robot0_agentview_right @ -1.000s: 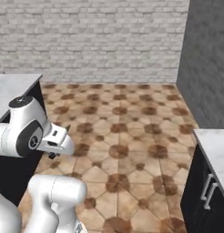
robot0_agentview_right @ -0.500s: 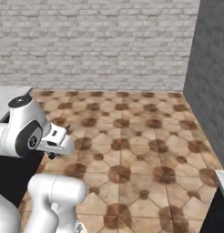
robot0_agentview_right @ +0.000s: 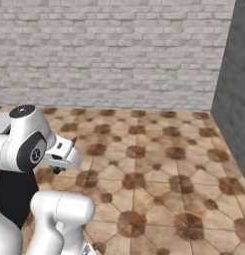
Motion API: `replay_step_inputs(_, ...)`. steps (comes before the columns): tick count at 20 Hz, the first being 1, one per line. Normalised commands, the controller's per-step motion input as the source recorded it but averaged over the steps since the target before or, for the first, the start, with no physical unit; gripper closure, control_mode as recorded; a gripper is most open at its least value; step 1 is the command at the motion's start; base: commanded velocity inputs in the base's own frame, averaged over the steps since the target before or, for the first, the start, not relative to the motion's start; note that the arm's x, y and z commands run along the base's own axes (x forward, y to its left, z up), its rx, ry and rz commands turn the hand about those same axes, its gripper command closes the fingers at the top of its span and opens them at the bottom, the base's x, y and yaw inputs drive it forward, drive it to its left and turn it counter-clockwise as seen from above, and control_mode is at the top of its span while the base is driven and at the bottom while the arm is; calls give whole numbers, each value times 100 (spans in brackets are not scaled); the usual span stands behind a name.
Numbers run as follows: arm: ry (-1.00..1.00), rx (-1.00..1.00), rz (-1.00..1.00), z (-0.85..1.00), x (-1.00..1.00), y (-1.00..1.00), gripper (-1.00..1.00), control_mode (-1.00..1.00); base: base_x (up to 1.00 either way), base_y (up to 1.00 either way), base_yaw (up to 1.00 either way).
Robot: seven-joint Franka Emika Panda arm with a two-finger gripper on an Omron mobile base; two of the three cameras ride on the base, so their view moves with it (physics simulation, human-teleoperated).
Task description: Retrieve the butter from the fridge and place it on a plate on the dining table. Then retrieve the butter knife by the fridge and place it near the plate.
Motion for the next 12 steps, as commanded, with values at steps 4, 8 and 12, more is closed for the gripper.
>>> replay_step_inputs(4, 0, 0, 0, 0, 0, 0, 100, 100, 100, -9, 5)
replay_step_inputs(8, 0, 0, 0, 0, 0, 0, 100, 100, 100, -3, 4)
replay_step_inputs(12, 0, 0, 0, 0, 0, 0, 100, 100, 100, -3, 9)
